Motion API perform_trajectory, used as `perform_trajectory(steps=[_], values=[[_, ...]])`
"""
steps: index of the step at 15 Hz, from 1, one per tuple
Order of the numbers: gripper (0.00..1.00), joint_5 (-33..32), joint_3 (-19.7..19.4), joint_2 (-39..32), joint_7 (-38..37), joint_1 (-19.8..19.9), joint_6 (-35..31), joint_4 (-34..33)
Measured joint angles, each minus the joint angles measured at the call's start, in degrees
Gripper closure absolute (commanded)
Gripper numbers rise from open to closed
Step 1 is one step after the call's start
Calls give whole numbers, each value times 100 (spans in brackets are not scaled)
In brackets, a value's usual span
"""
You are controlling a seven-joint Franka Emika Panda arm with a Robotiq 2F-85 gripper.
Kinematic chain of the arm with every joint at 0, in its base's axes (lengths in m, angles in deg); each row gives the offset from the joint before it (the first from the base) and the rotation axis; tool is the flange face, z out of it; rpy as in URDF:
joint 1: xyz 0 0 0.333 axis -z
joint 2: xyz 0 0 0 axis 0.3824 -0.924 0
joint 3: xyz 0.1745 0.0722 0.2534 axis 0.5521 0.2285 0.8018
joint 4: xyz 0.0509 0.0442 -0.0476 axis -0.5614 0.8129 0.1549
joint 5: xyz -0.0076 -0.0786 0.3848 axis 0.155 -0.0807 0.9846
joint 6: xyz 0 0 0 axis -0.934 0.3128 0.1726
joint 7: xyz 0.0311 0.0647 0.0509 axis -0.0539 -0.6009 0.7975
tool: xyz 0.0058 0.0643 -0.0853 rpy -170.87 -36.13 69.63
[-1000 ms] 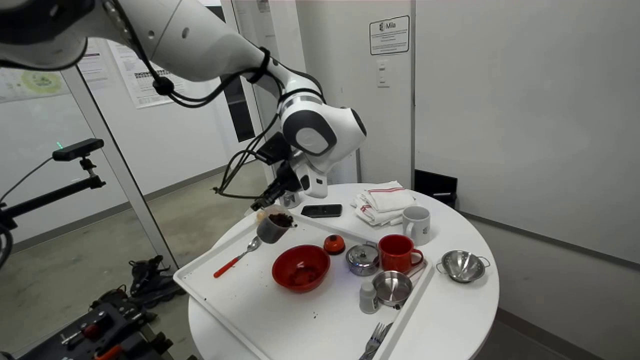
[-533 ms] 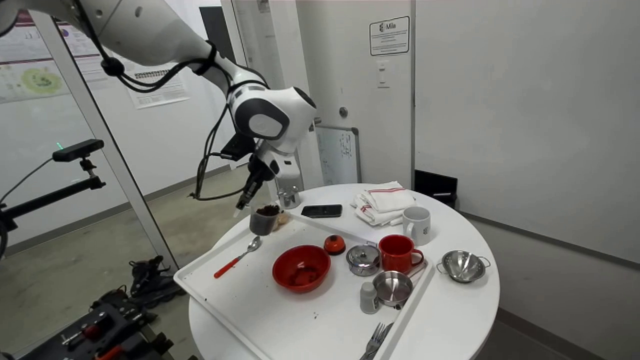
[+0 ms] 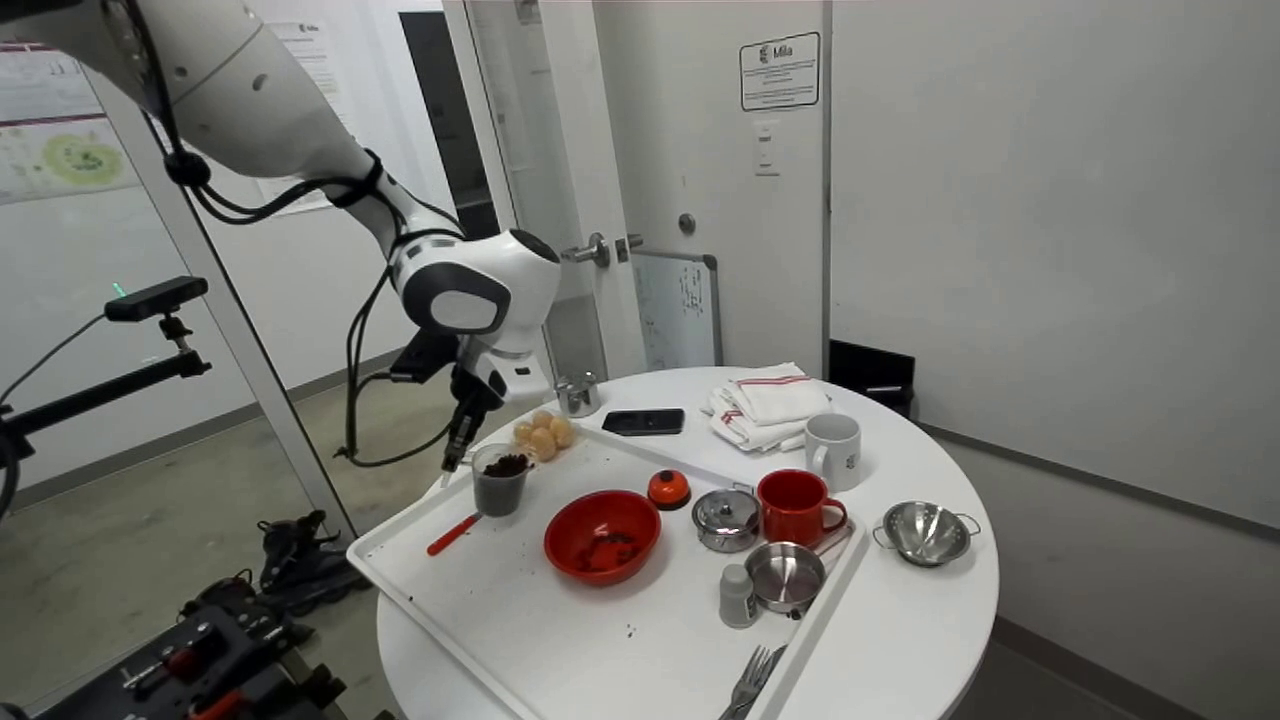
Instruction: Pick the jar and pour some beans into the red bowl
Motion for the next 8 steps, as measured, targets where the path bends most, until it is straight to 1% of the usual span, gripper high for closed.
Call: perform_trajectory(steps=[5, 8], values=[[92, -14, 79, -45, 6, -1, -923, 535], [92, -36, 133, -184, 6, -6, -1418, 742]])
